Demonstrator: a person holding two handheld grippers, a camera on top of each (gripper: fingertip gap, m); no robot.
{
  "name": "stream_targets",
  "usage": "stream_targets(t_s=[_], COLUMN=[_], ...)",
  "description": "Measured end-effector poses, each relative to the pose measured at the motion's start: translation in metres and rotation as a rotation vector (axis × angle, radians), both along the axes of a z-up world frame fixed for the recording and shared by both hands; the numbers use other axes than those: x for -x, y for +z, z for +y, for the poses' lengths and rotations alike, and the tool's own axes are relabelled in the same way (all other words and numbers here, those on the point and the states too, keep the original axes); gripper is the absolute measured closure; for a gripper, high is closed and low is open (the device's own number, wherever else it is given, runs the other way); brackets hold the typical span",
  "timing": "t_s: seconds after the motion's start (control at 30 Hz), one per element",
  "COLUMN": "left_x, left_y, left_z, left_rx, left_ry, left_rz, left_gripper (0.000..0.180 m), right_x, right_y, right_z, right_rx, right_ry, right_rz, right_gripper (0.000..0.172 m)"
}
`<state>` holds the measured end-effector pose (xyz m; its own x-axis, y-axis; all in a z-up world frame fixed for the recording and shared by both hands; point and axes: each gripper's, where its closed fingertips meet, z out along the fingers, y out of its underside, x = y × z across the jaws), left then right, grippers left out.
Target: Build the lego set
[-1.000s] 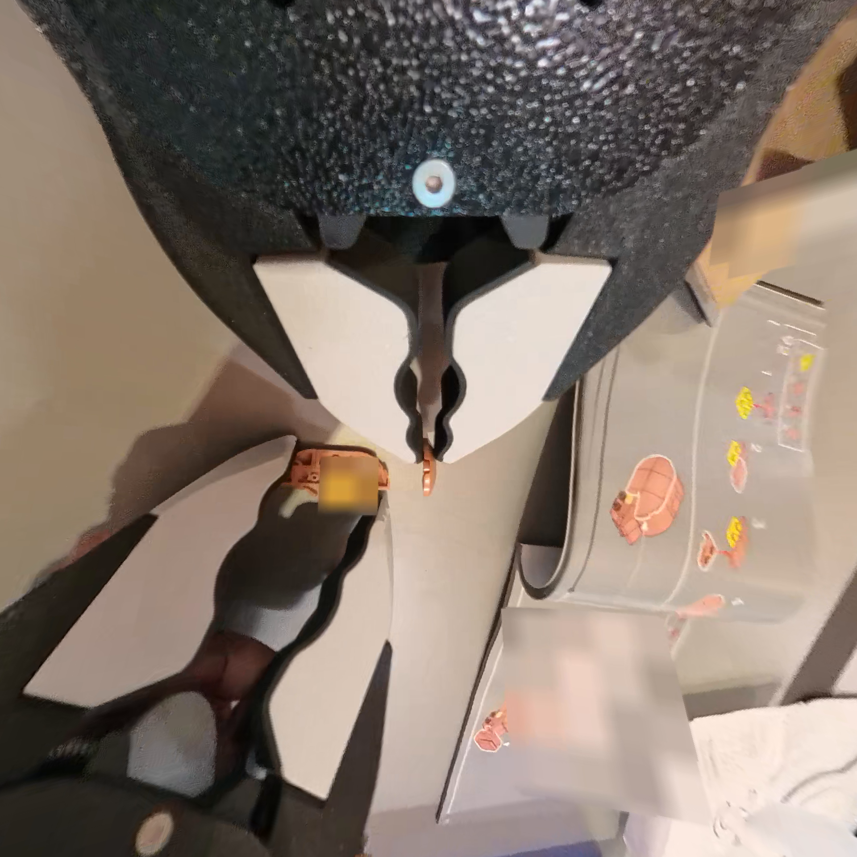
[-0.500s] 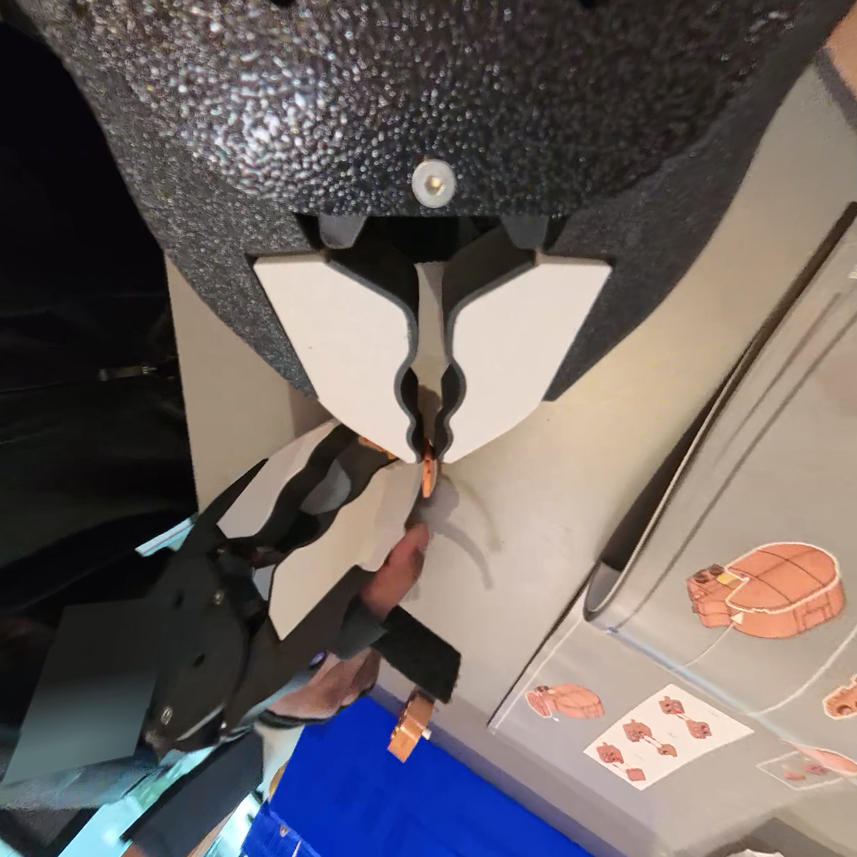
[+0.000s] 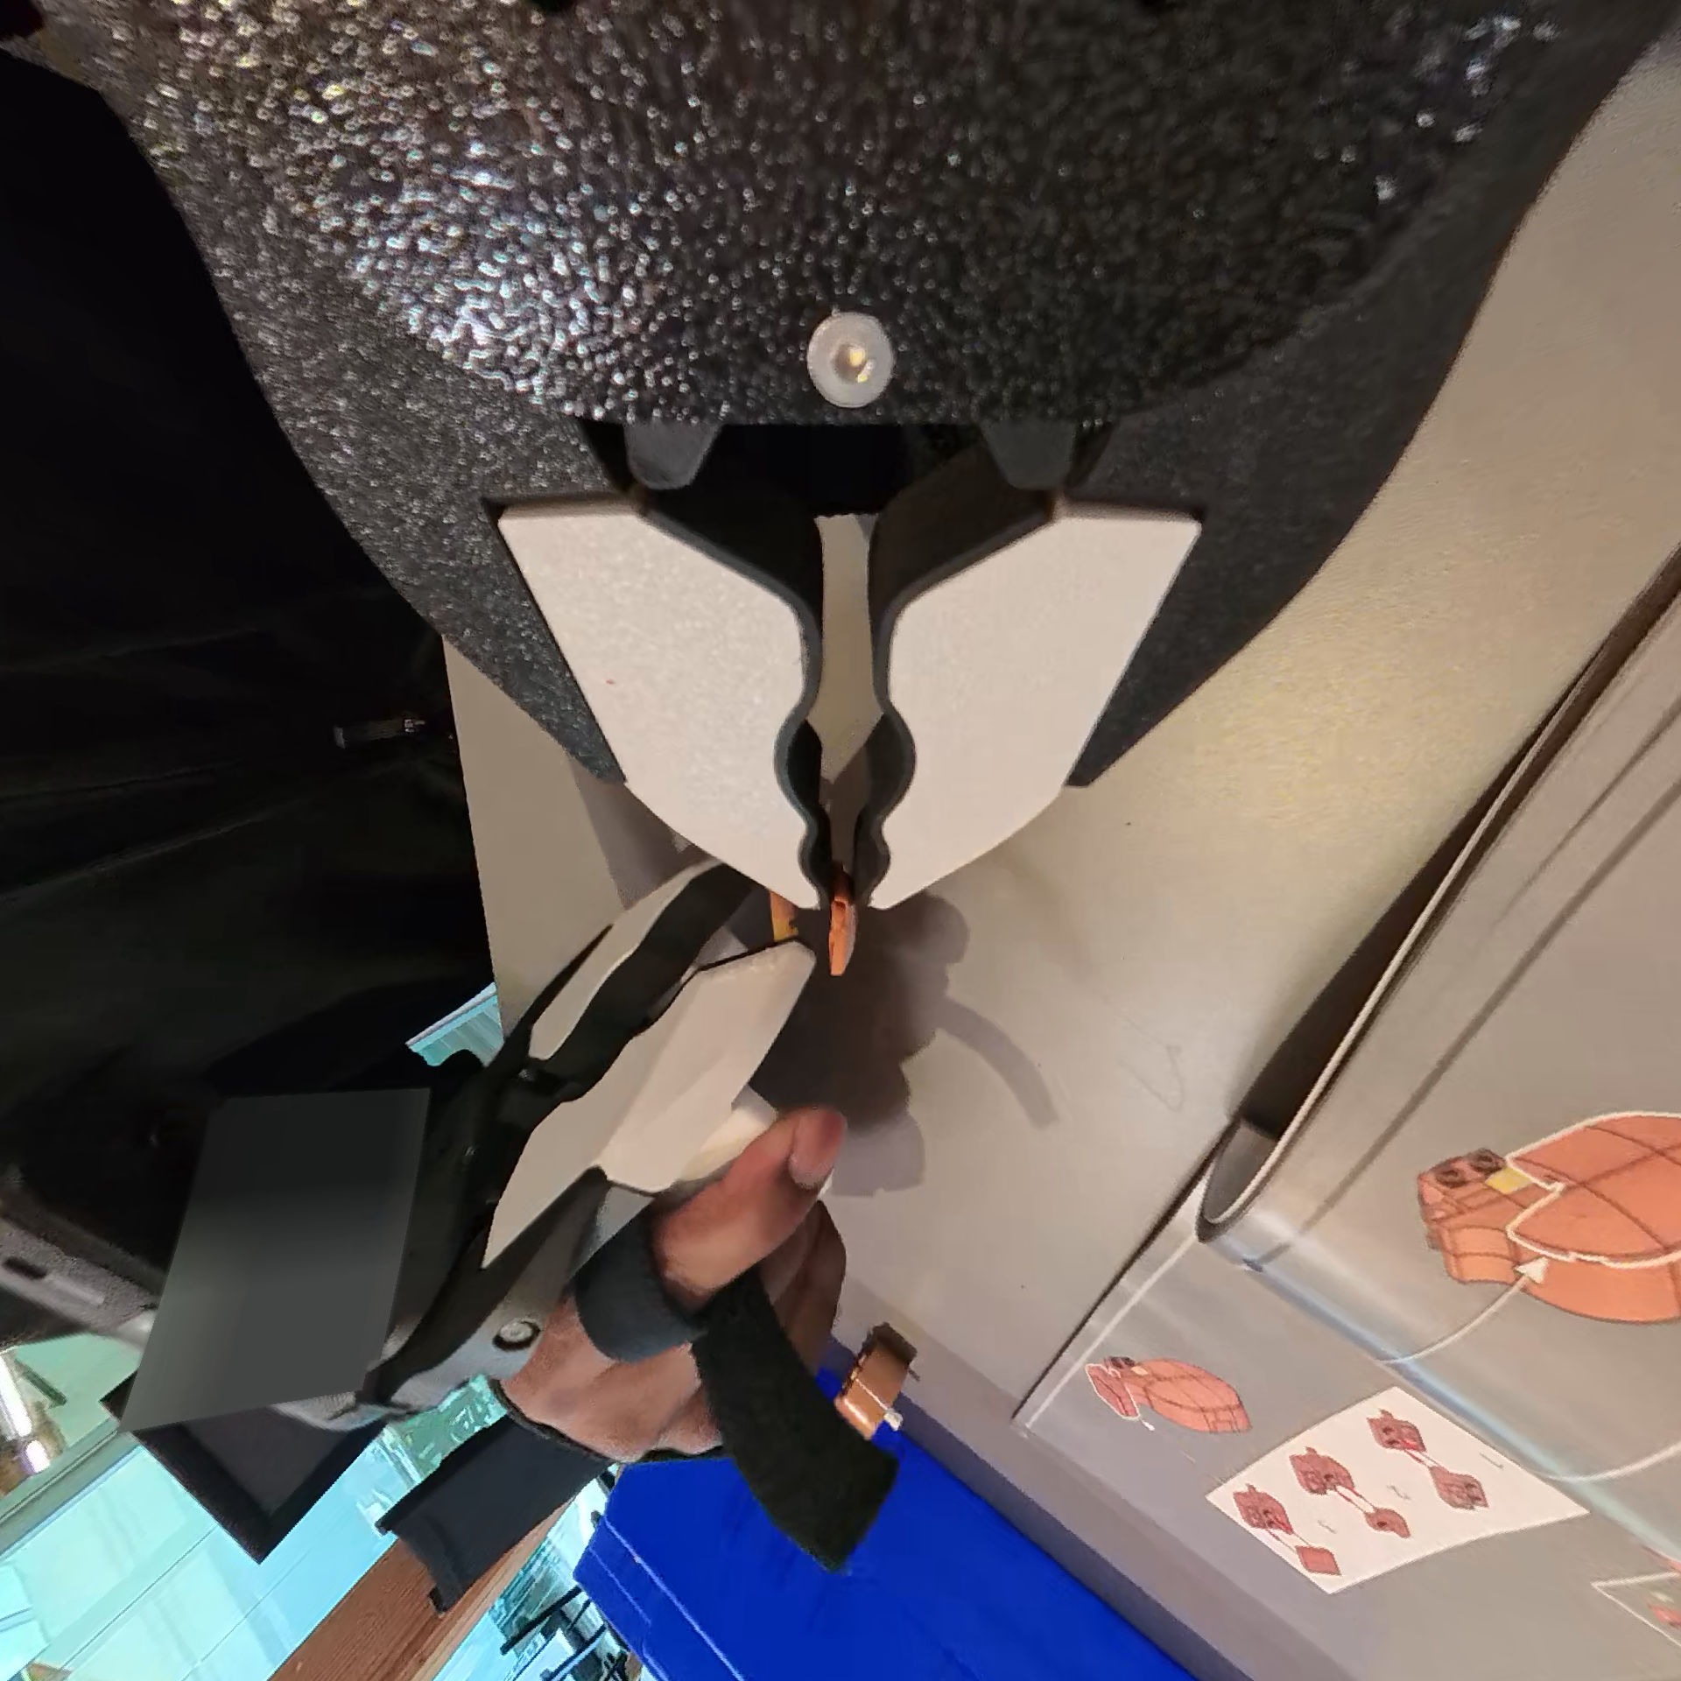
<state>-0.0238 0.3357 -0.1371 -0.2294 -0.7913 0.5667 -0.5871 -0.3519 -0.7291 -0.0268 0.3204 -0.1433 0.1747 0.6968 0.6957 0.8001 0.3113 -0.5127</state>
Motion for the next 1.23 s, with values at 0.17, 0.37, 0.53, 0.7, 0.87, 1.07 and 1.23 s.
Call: stream_targets(t_s=[0.17,0.37,0.53,0.7,0.87,1.07,1.23], left_x=[0.000,0.000,0.001,0.002,0.002,0.001,0.000], left_y=[-0.002,-0.005,-0.009,-0.011,-0.011,-0.012,-0.011], left_z=[-0.002,-0.003,-0.002,-0.002,-0.005,-0.008,-0.010], left_rx=[-0.015,-0.070,-0.126,-0.174,-0.181,-0.176,-0.215], left_ry=[-0.008,-0.017,-0.014,-0.021,-0.038,-0.057,-0.062], left_rz=[0.011,0.031,0.050,0.061,0.055,0.041,0.035], left_gripper=[0.176,0.176,0.177,0.176,0.176,0.174,0.171], right_x=[-0.003,-0.005,-0.005,-0.006,-0.007,-0.008,-0.008], right_y=[-0.008,-0.014,-0.014,-0.017,-0.019,-0.020,-0.021], right_z=[0.001,0.002,0.004,0.004,0.005,0.005,0.005], right_rx=[-0.060,-0.087,-0.104,-0.112,-0.117,-0.123,-0.122], right_ry=[0.009,0.008,0.006,0.003,-0.001,-0.009,-0.015], right_rz=[-0.121,-0.203,-0.233,-0.259,-0.277,-0.293,-0.298], right_gripper=[0.132,0.132,0.132,0.132,0.132,0.132,0.132])
